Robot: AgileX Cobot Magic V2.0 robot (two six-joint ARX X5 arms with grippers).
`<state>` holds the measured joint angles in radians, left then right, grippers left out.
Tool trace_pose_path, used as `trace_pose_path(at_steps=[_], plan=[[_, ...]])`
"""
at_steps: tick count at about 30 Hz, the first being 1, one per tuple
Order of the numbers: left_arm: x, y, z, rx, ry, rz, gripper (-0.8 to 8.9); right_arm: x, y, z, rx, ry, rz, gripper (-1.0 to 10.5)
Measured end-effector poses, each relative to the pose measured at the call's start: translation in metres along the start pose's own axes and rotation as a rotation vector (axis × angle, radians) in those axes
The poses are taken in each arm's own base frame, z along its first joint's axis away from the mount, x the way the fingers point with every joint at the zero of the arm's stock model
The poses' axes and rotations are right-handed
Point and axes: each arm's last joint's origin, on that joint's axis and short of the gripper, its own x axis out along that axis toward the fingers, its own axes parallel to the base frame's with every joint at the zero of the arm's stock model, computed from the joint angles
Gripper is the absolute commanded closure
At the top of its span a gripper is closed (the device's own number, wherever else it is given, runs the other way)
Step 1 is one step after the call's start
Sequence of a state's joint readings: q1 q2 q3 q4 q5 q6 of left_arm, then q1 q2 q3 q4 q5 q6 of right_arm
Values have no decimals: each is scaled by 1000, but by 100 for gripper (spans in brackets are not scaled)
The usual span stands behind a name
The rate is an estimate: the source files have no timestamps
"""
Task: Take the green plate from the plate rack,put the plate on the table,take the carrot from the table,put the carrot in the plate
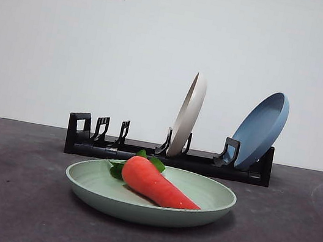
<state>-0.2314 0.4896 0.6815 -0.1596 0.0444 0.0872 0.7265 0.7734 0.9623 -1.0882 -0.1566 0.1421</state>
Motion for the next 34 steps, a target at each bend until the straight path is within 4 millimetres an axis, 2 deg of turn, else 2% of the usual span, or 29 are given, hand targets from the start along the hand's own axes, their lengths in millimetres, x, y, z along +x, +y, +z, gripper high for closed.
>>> trace_pose_path(at_steps=[6, 12, 18, 24, 34], plan=[[-25, 10, -58, 6, 18, 217, 815, 0, 0, 0, 0, 0, 0, 945], [-29, 11, -118, -24, 98, 286, 815, 0, 0, 0, 0, 0, 0, 945], [-25, 9, -162, -103, 180, 296, 815, 0, 0, 0, 0, -1, 0, 945], [-23, 8, -184, -139, 235, 296, 815, 0, 0, 0, 0, -1, 0, 945], [-26, 7, -187, -161, 231, 295, 815, 0, 0, 0, 0, -1, 0, 945]])
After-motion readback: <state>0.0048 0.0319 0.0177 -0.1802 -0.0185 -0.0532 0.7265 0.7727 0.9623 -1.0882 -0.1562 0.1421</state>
